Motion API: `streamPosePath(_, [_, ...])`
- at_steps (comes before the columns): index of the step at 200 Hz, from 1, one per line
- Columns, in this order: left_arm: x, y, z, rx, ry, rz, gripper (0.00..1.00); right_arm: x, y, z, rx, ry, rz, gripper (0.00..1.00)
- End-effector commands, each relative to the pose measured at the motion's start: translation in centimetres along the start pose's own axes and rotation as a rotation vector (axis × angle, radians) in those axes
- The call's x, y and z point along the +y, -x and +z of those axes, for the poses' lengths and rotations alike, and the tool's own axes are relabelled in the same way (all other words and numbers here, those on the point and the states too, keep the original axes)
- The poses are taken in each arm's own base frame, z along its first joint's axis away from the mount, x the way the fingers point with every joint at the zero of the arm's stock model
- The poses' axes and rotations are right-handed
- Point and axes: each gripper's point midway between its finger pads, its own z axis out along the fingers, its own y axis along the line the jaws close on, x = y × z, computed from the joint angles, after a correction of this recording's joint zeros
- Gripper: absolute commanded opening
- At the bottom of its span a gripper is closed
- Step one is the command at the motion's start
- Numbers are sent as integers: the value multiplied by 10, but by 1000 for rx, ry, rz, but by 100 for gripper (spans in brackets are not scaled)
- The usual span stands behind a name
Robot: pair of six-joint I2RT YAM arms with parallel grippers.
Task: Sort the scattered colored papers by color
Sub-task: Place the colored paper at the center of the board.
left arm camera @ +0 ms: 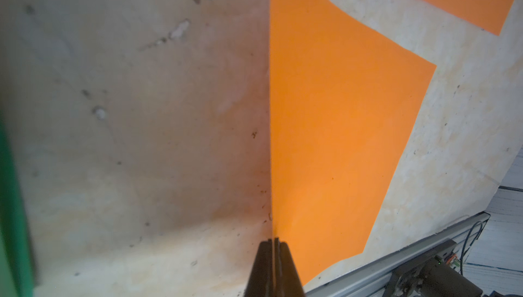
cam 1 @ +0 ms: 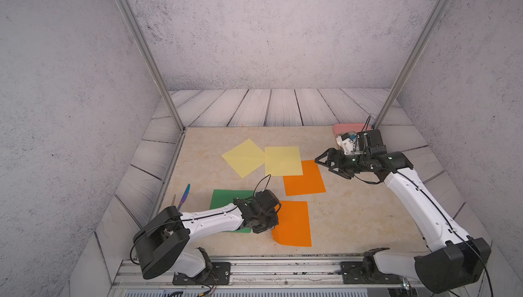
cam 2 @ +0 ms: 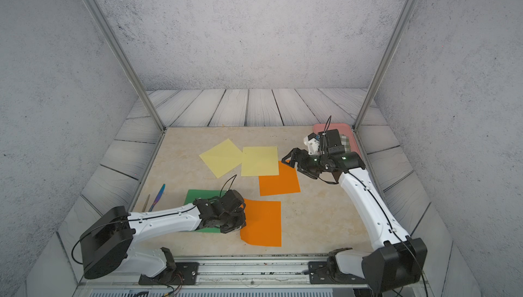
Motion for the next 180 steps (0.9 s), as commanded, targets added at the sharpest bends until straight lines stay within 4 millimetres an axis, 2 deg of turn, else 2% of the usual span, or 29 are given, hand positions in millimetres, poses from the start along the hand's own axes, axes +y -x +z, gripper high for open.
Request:
streamPosePath(1, [2,-1,0,1,14,13,0,1,-1,1,12,-1,-24,91])
streamPosePath(50, [14,-1,4,-13,32,-44,0,-3,-3,9,32,2,-13,91])
streamPosePath(83, [10,1,15,-24,-9,-106,0,-4,-3,12,41,3,-10,91])
streamPosePath(131, [4,5,25,-12,13,-88,0,-8,-6,15,57,-1,-10,92])
streamPosePath(171, [8,7,28,-10,33,-99,0,-11,-6,17,67,-8,-14,92])
streamPosePath(180, [8,7,28,-7,34,-99,4,-11,-7,19,71,-8,-13,92])
